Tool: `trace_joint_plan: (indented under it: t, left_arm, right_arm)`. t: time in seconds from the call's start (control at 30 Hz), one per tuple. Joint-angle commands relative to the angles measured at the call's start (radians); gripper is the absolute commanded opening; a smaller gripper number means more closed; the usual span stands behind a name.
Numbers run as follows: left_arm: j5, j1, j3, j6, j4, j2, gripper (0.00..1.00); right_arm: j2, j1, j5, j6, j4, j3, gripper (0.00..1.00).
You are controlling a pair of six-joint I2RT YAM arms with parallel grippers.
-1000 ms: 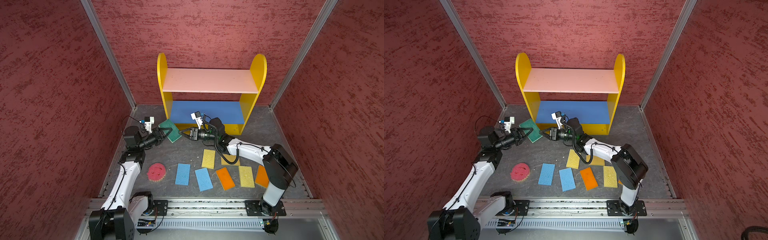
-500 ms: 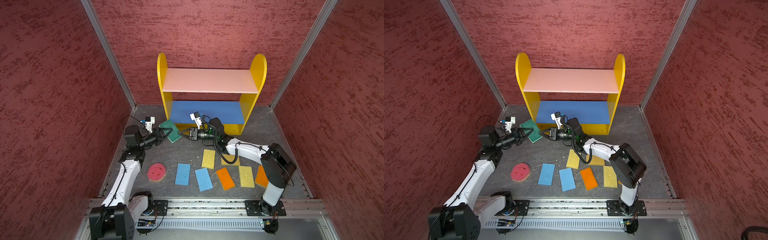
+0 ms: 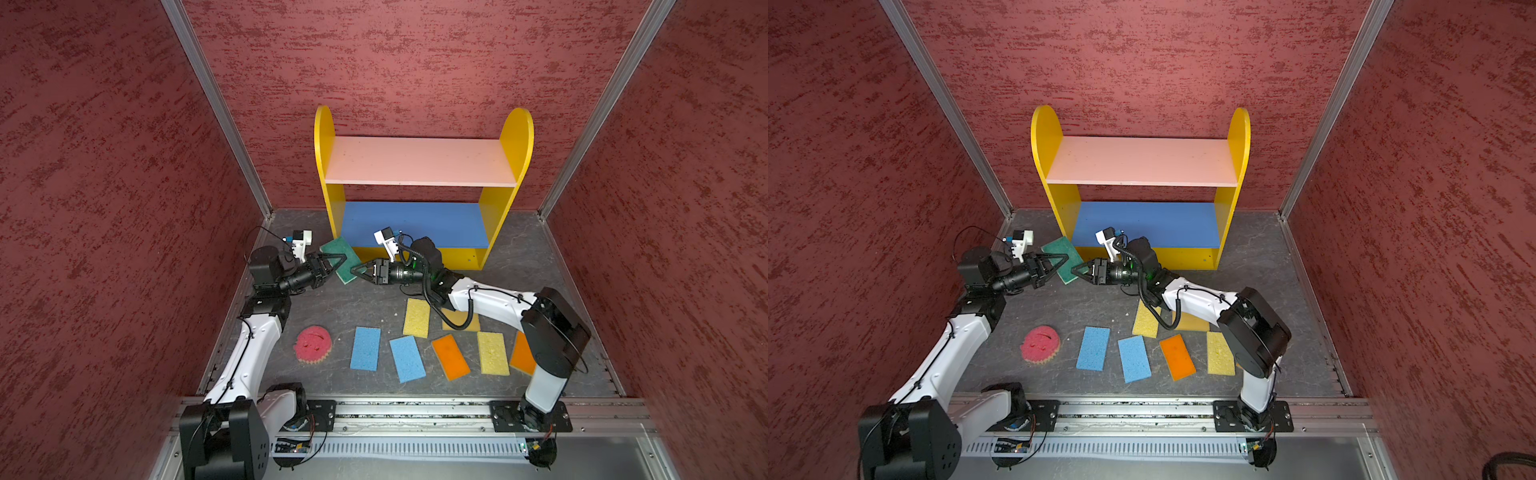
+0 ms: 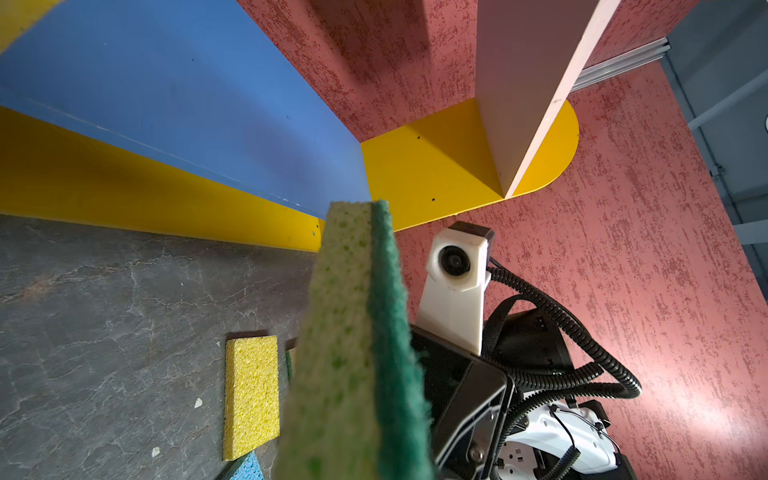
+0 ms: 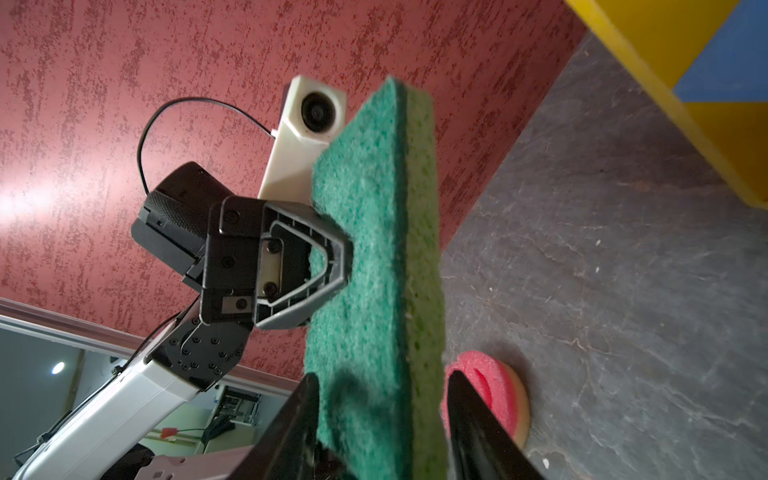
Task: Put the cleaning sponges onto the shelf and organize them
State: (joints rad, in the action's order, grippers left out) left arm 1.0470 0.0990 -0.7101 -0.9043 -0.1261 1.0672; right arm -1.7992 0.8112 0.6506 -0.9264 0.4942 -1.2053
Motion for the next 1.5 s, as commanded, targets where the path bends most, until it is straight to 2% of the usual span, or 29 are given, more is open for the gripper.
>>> trace_joint_plan:
  t: [0.0,0.03,0.07,0.1,0.13,0.27,0.33,0.37,0.43,0.53,0.6,0.63,0.67,0.77,0.93,1.03,1.13,1.3,1.47]
  left_arm:
    - [0.039,-0.005,-0.039,-0.005,-0.040,-0.001,0.02]
    - [0.041,-0.007,-0.043,-0.006,-0.038,-0.001,0.02]
    - [0.043,-0.009,-0.043,-0.006,-0.038,-0.002,0.02]
    - [0.046,-0.011,-0.044,-0.003,-0.033,0.000,0.02]
    - [0.047,-0.013,-0.046,0.002,-0.025,-0.001,0.02]
    - [0.053,-0.023,-0.028,0.010,-0.023,-0.006,0.02]
    - [0.054,-0.030,-0.019,0.016,-0.020,-0.010,0.04]
    - [0.059,-0.034,-0.016,0.019,-0.020,-0.009,0.13]
    - [0.063,-0.040,-0.015,0.021,-0.011,-0.011,0.53]
    - [0.066,-0.052,-0.012,0.023,-0.007,-0.030,0.68]
    - [0.060,-0.060,-0.020,0.040,0.017,-0.044,0.90]
    - [0.052,-0.061,-0.025,0.052,0.033,-0.047,0.97]
    - [0.045,-0.062,-0.038,0.066,0.057,-0.047,1.00]
    - [0.009,-0.058,-0.070,0.096,0.120,-0.043,1.00]
    - [-0.210,-0.059,-0.105,0.200,0.354,-0.111,0.99]
    - [-0.274,-0.051,-0.136,0.286,0.483,-0.137,0.99]
    - [-0.318,-0.042,-0.156,0.346,0.572,-0.156,0.99]
    - [-0.365,-0.037,-0.179,0.443,0.675,-0.193,0.99]
    - [-0.323,-0.036,-0.185,0.466,0.723,-0.191,0.99]
  right_arm:
    - [0.003,0.018,-0.021,-0.017,-0.002,-0.008,0.56]
    - [0.006,0.021,-0.029,-0.024,0.004,-0.002,0.54]
    - [0.011,0.024,-0.036,-0.025,0.012,0.004,0.44]
    - [0.020,0.029,-0.047,-0.024,0.024,0.012,0.26]
    - [0.032,0.033,-0.060,-0.023,0.029,0.020,0.15]
    - [0.072,0.046,-0.095,-0.027,0.038,0.058,0.11]
    - [0.094,0.056,-0.115,-0.030,0.035,0.081,0.00]
    - [0.106,0.062,-0.131,-0.028,0.033,0.092,0.00]
    - [0.126,0.076,-0.158,-0.024,0.028,0.109,0.00]
    - [0.144,0.091,-0.178,-0.034,0.046,0.133,0.00]
    - [0.155,0.093,-0.193,-0.051,0.091,0.157,0.00]
    - [0.158,0.092,-0.200,-0.059,0.121,0.173,0.00]
    - [0.162,0.092,-0.216,-0.066,0.154,0.190,0.00]
    - [0.154,0.092,-0.261,-0.081,0.193,0.218,0.00]
    - [0.101,0.092,-0.364,-0.107,0.202,0.245,0.00]
    - [0.055,0.091,-0.464,-0.182,0.265,0.289,0.00]
    - [-0.026,0.086,-0.512,-0.233,0.318,0.288,0.00]
    - [-0.206,0.055,-0.521,-0.288,0.363,0.196,0.00]
    - [-0.358,0.026,-0.556,-0.345,0.411,0.098,0.00]
